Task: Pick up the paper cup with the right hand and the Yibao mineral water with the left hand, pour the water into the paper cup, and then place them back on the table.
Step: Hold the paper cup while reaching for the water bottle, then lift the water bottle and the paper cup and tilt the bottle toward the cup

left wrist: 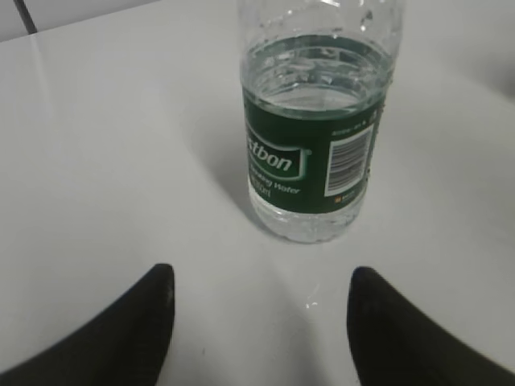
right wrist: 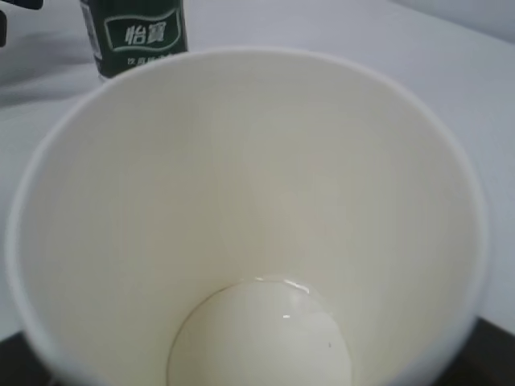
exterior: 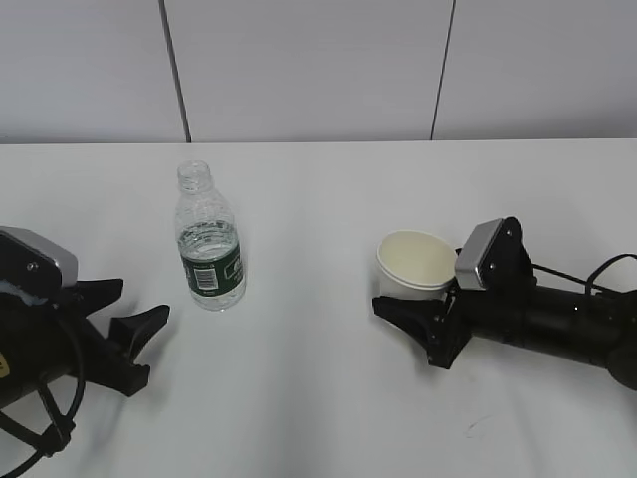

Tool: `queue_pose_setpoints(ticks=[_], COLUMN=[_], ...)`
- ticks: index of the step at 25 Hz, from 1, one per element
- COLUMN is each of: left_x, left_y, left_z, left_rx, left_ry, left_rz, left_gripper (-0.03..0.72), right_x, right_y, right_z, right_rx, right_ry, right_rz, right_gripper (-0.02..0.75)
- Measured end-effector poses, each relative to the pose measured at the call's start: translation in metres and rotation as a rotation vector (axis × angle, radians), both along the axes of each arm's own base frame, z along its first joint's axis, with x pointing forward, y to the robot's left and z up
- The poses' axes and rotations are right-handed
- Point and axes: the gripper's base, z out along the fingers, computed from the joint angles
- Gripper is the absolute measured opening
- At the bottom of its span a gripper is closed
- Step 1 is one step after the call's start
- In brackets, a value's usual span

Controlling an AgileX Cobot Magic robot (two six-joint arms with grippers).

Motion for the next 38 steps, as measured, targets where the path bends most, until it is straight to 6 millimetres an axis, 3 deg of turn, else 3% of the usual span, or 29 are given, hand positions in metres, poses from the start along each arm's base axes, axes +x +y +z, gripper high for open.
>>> queue_pose_setpoints(ticks=[7, 12, 19, 29, 38], left_x=[0.014, 0.028, 0.044, 0.070, 0.073], left_y=[-0.007, -0.017, -0.025, -0.034, -0.035], left_z=[0.007, 0.014, 0.007, -0.004, -0.016], left_rx=[-0.011, -0.017, -0.073, -0.120, -0.125], left_ry=[-0.059, -0.119, -0.087, -0.075, -0.041], left_rz=[-0.043, -0.119, -0.143, -0.161, -0.159], left_gripper=[0.438, 0.510, 0.601, 0.608, 0.607], right_x=[0.014, 0.015, 0.016, 0.016, 0.015], right_y=[0.001, 0.001, 0.001, 0.001, 0.004], right_z=[0.008, 0.008, 0.009, 0.009, 0.009], right_rx=[0.003, 0.003, 0.003, 0.003, 0.003], right_ry=[-0.056, -0.061, -0.062, -0.062, -0.062], right_rz=[0.004, 0.006, 0.006, 0.006, 0.013], right_gripper=[0.500, 0.499, 0.498, 0.494, 0.494])
